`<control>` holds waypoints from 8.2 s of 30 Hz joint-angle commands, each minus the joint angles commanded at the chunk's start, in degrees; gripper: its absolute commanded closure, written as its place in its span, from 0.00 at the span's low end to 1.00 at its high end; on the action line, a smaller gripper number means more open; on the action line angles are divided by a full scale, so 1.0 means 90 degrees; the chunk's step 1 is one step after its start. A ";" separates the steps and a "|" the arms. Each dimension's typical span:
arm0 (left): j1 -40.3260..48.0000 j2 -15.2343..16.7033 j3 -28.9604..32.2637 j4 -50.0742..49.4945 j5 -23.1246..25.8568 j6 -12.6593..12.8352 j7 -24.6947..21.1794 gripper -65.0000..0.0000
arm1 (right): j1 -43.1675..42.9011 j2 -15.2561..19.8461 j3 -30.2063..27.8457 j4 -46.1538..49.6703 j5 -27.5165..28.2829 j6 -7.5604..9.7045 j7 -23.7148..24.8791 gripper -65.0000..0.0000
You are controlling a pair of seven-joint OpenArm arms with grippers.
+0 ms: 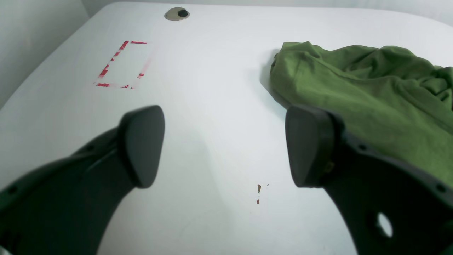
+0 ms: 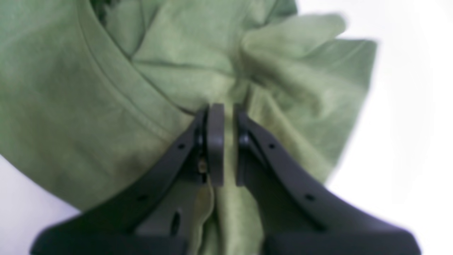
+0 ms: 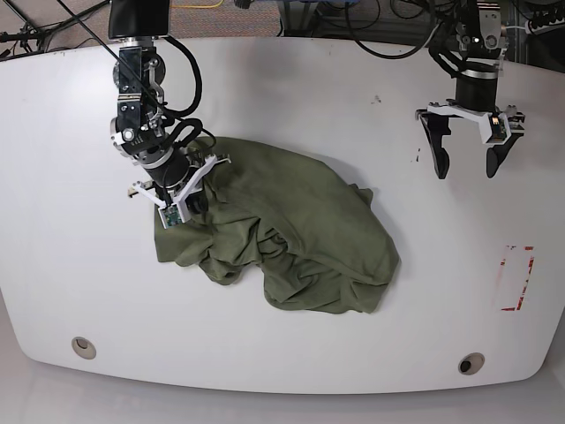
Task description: Fold the T-shirt properly
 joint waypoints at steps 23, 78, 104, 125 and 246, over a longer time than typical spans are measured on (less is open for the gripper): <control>-0.0037 -0.0003 -0.0017 -0.0022 -0.0003 -0.0020 -0.0034 0.22 | 0.0332 -0.0056 -0.0406 -0.0426 0.0060 -0.0003 -0.0371 0.56; 0.0015 -0.0024 -0.0062 -0.0019 0.0014 0.0029 -0.0257 0.21 | 0.0046 -0.0246 -0.0068 -0.0538 0.0188 0.0034 0.0194 0.27; -0.0183 -0.0031 -0.0028 -0.0062 0.0020 0.0052 -0.0276 0.21 | 0.1342 -0.0187 0.0305 -0.1686 0.0054 -0.0014 0.0184 0.41; -0.0043 -0.0033 -0.0073 -0.0016 0.0030 0.0056 -0.0342 0.20 | 0.1500 0.0191 -0.0411 -0.2567 0.0108 0.0033 0.0264 0.35; -0.0130 -0.0047 -0.0093 0.0014 0.0080 -0.0093 -0.0482 0.20 | 0.0573 -0.0161 -0.0337 -0.0323 0.0086 0.0151 0.0590 0.98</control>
